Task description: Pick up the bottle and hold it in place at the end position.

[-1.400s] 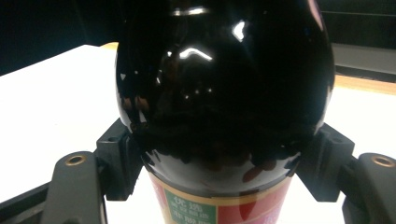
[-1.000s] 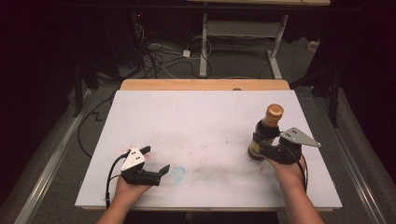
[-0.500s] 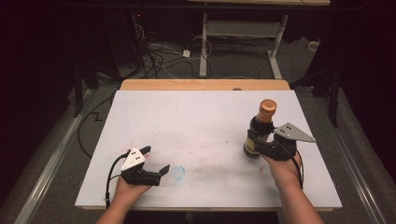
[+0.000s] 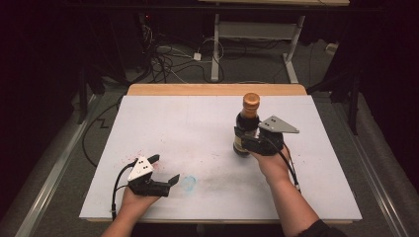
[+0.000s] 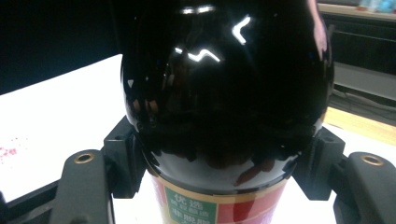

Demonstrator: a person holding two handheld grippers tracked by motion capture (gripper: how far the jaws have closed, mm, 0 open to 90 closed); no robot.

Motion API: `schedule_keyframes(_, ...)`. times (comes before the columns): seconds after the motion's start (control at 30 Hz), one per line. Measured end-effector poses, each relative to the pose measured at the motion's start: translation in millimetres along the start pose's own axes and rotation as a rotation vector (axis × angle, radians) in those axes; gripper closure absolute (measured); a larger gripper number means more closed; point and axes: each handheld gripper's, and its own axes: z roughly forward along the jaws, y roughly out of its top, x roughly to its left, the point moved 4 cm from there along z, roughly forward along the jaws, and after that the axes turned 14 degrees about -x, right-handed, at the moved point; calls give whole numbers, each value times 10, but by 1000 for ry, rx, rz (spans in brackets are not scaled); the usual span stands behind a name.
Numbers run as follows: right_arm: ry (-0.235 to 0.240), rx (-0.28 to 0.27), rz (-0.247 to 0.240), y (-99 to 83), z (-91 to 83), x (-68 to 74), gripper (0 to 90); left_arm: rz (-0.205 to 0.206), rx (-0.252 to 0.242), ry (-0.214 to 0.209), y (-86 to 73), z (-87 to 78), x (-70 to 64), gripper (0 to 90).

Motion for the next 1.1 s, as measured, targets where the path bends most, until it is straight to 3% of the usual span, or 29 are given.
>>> schedule_keyframes(0.37, 42, 9, -18, -13, 533, 227, 327, -2, -4, -6, 4, -6, -3, 0)
schedule_keyframes(0.4, 45, 11, -23, -21, 575, 236, 327, -53, -52, 22, 14, 29, -28, 0)
schedule_keyframes(0.5, 45, 15, -9, -43, 676, 251, 327, -48, -47, 17, 13, 23, -27, 0)
schedule_keyframes(0.53, 47, 14, -9, -49, 703, 251, 326, -1, -5, -12, 7, -11, -4, 0)
schedule_keyframes(0.7, 41, 13, 8, -80, 816, 250, 326, -7, -9, -15, 11, -14, -8, 0)
schedule_keyframes(0.73, 41, 13, 8, -80, 816, 250, 326, -42, -69, -6, 29, 26, -30, 0)
schedule_keyframes(0.77, 40, 12, 14, -91, 834, 247, 325, -42, -66, -3, 28, 26, -28, 0)
schedule_keyframes(0.8, 39, 16, 21, -103, 847, 248, 325, -7, -8, -16, 11, -16, -8, 0)
schedule_keyframes(1.1, 50, 28, 28, -174, 861, 302, 322, -9, -6, -18, 13, -17, -7, 0)
